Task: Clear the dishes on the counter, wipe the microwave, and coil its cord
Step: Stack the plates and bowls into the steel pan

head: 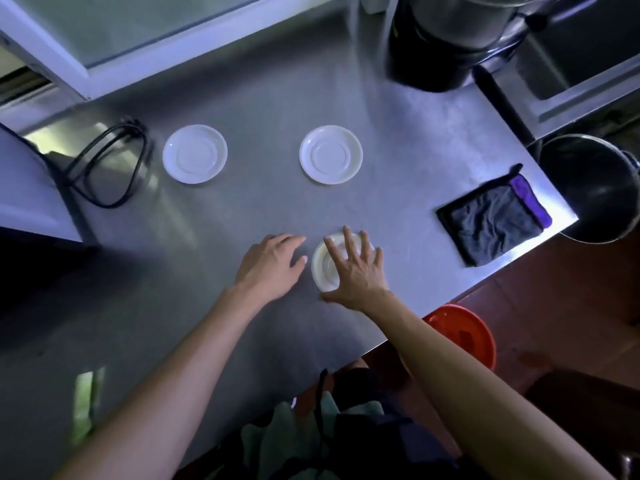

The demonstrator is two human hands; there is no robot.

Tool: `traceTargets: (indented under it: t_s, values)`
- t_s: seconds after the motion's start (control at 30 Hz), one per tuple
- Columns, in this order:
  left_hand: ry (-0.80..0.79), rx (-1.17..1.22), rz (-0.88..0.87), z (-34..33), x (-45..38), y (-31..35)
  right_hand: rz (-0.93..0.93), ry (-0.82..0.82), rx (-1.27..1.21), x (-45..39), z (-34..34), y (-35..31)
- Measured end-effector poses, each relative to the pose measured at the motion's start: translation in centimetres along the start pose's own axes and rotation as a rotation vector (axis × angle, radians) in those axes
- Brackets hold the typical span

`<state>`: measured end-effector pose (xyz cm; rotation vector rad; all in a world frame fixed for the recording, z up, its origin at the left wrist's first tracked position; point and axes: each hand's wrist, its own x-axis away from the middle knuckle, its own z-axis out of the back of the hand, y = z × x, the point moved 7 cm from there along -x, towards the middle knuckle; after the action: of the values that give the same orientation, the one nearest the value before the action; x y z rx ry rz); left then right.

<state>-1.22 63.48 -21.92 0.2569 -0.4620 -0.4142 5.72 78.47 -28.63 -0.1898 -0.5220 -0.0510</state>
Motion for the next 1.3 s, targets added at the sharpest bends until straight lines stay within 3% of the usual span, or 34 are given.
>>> traceTargets:
  t_s: [0.23, 0.67, 1.3]
  values:
    - [0.002, 0.019, 0.031, 0.8, -2.0, 0.4, -0.004, 0.051, -0.029, -1.7, 2.0, 1.0]
    - [0.030, -0.036, 0.019, 1.7, -9.0, 3.3, -0.169, 0.183, -0.130, -7.4, 9.0, 10.1]
    - [-0.011, -0.192, 0.062, 1.1, -21.8, 5.6, -0.167, 0.239, -0.167, -13.9, 12.5, 15.4]
